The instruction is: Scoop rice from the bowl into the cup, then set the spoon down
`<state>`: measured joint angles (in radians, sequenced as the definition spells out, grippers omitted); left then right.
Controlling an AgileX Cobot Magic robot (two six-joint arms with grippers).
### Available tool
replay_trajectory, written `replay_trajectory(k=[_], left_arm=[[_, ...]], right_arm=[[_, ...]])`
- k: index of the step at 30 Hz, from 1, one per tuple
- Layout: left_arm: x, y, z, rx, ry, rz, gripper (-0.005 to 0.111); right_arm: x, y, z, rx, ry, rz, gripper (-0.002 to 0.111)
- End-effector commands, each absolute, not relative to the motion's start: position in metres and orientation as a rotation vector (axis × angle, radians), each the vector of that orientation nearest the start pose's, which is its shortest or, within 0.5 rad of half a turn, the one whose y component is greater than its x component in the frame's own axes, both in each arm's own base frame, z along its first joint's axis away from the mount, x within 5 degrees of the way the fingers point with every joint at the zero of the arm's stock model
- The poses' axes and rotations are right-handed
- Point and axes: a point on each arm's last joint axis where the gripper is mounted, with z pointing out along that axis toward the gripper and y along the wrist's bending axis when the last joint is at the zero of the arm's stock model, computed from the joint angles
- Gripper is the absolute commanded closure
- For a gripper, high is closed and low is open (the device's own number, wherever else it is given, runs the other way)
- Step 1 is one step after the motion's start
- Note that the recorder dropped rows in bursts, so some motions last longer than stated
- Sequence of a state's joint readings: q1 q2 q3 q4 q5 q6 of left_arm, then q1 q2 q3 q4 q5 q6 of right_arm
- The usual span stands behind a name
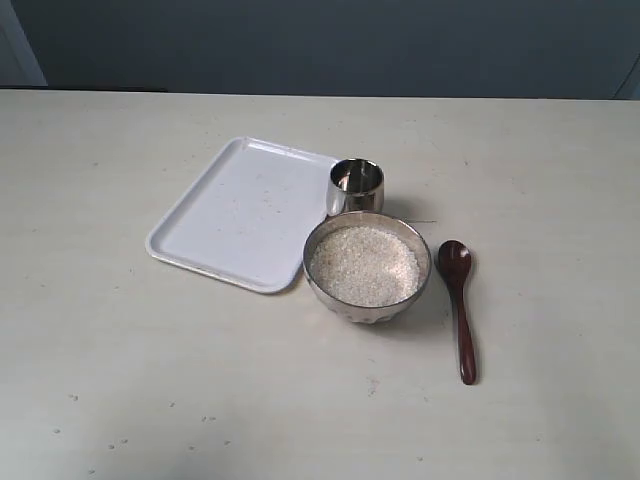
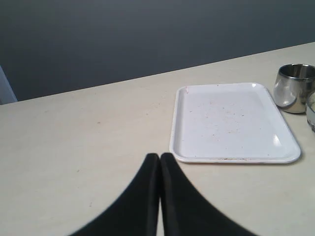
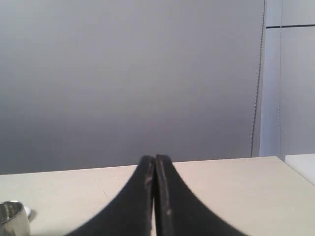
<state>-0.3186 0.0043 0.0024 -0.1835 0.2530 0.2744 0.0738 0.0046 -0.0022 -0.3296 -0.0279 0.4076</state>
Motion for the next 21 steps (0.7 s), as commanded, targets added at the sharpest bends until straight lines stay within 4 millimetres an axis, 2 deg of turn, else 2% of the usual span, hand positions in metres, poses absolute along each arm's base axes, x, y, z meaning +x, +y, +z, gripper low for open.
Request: replay_trajectory(k=[1, 8, 14, 17, 21], left_arm=[[0.051, -0.021, 0.192, 0.389, 1.68, -0.207, 0.106], [0.051, -0.021, 0.192, 0.389, 1.68, -0.207, 0.106], [0.051, -0.021, 0.192, 0.389, 1.68, -0.207, 0.106], [0.051, -0.021, 0.192, 0.389, 1.68, -0.207, 0.106], [0.051, -0.021, 0.192, 0.389, 1.68, -0.207, 0.106]], right_arm=[[0.056, 0.005, 0.216, -0.003, 1.453, 0.129, 0.108], [0.056, 0.005, 0.217, -0.005, 1.448, 0.13, 0.108], [0.054, 0.007, 0.223, -0.007, 1.374, 0.169, 0.108], [0.052, 0.006, 0.232, 0.12, 1.277, 0.326, 0.108], [0.05, -0.002, 0.24, 0.464, 1.12, 0.696, 0.108]])
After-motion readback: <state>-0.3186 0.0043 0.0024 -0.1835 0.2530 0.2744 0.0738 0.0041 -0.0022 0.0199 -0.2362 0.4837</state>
